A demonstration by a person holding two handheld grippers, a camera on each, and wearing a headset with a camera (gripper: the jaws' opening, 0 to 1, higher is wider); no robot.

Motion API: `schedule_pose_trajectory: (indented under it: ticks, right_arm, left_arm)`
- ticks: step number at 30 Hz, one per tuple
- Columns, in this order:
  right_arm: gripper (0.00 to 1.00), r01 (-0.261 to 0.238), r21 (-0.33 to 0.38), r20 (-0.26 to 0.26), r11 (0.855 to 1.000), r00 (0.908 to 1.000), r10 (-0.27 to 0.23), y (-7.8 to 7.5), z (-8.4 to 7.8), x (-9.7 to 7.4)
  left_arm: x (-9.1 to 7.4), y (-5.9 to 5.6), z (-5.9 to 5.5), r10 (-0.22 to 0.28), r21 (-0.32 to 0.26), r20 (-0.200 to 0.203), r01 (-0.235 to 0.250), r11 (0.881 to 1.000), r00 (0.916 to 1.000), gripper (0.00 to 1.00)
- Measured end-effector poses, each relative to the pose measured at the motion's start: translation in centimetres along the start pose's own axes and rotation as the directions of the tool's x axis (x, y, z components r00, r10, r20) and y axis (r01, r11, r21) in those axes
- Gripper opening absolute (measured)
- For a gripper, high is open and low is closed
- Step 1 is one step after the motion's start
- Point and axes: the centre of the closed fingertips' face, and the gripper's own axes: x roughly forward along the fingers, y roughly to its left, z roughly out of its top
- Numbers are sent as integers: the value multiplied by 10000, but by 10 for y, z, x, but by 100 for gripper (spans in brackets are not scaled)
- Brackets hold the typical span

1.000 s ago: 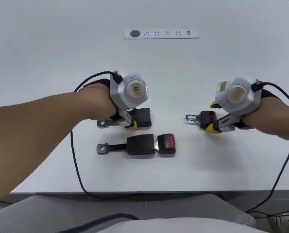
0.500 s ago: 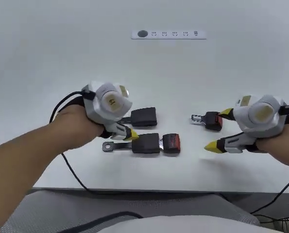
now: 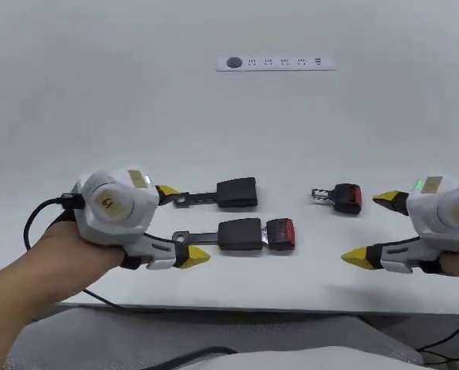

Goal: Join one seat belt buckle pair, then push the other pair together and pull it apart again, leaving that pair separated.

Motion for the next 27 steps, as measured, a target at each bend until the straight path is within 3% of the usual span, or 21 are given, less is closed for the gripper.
schedule_pose_trajectory:
  ticks: [2, 5, 13, 18, 23, 27]
  right_arm:
    - [72, 63, 223, 22, 9997, 10000, -63, -2, -6, 0]
    - [72, 152, 385, 66, 9991, 9999, -155, -1, -6, -5]
    - [77, 397, 651, 425, 9971, 9982, -425, -2, 3, -18]
    - [86, 498, 930, 464, 9944, 9974, -542, 0, 3, -18]
    - [99, 605, 1106, 623, 9920, 9958, -677, -3, 2, -16]
    - [100, 594, 1255, 638, 9903, 9957, -678, -1, 2, -19]
  left_arm:
    - [-6, -1, -2, -119, -453, 162, 126, 9989, 9998, 80]
    - [-13, 1, -8, 7, -218, 161, -3, 9998, 9999, 83]
    - [-23, 9, -18, 383, -498, 323, -367, 9981, 9987, 90]
    - [-23, 7, -18, 370, -776, 451, -334, 9964, 9983, 99]
    - [-22, 8, -21, 456, -919, 423, -415, 9949, 9981, 100]
    - [-22, 8, -22, 527, -1053, 409, -481, 9933, 9978, 100]
